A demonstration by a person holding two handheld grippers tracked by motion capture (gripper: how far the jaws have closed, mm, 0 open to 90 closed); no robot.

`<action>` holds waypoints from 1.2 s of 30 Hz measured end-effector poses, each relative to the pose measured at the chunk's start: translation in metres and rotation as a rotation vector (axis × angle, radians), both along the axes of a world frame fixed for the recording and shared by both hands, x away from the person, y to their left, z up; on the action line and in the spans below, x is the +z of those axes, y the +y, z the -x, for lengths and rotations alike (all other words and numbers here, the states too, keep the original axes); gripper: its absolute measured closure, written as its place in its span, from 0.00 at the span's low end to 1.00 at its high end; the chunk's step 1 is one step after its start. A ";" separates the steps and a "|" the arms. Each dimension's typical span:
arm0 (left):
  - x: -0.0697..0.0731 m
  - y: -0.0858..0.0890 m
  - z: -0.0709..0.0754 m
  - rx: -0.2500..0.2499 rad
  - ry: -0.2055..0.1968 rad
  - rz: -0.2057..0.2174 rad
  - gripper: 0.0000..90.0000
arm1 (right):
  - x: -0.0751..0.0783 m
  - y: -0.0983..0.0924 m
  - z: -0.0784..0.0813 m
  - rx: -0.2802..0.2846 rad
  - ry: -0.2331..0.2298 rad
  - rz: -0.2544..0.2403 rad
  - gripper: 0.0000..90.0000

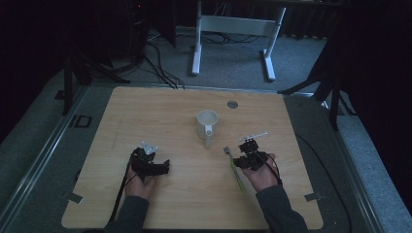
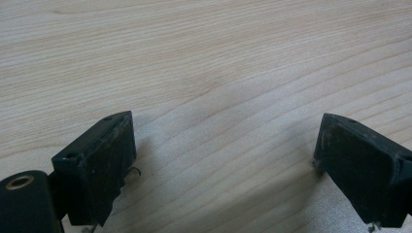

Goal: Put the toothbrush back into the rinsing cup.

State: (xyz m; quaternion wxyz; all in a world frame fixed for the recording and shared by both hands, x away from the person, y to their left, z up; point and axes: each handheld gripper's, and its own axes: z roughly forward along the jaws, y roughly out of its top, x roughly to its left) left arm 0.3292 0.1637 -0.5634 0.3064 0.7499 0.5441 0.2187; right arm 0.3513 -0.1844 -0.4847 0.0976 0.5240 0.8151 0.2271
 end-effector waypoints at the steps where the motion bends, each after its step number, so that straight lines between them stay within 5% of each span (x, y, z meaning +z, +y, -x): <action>1: 0.000 0.000 0.000 0.000 0.000 0.000 0.09 | 0.000 0.000 0.000 -0.003 -0.002 0.002 0.75; 15: 0.000 -0.001 0.000 0.002 -0.002 0.002 0.09 | 0.002 0.002 -0.003 -0.001 0.010 -0.002 0.77; 36: 0.000 -0.001 0.000 -0.001 0.000 -0.004 0.09 | 0.001 0.018 -0.012 0.031 0.082 0.067 0.80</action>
